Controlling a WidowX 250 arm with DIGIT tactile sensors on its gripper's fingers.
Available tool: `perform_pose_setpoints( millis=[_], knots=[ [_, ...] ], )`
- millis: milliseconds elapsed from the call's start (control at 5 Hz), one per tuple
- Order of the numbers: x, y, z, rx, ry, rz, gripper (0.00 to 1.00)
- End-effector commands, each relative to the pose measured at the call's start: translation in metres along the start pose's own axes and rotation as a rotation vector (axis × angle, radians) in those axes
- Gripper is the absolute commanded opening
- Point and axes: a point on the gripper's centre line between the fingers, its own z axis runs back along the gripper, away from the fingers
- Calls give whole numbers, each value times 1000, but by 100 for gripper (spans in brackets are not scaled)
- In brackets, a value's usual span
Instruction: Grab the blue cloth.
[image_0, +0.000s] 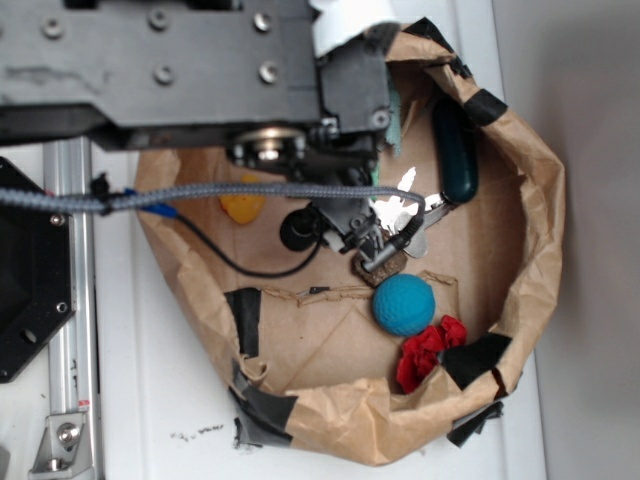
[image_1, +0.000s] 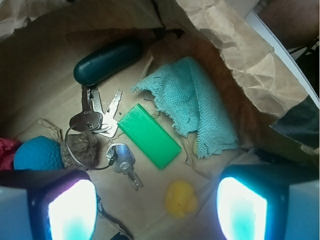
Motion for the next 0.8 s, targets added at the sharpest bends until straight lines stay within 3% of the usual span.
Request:
perform_pose_setpoints(
  millis=[0,400,600],
  knots=[
    [14,4,-17,39,-8,207,100],
    [34,-5,-43,77,-48,457,100],
    [37,12,-46,84,-86,498,100]
  ],
)
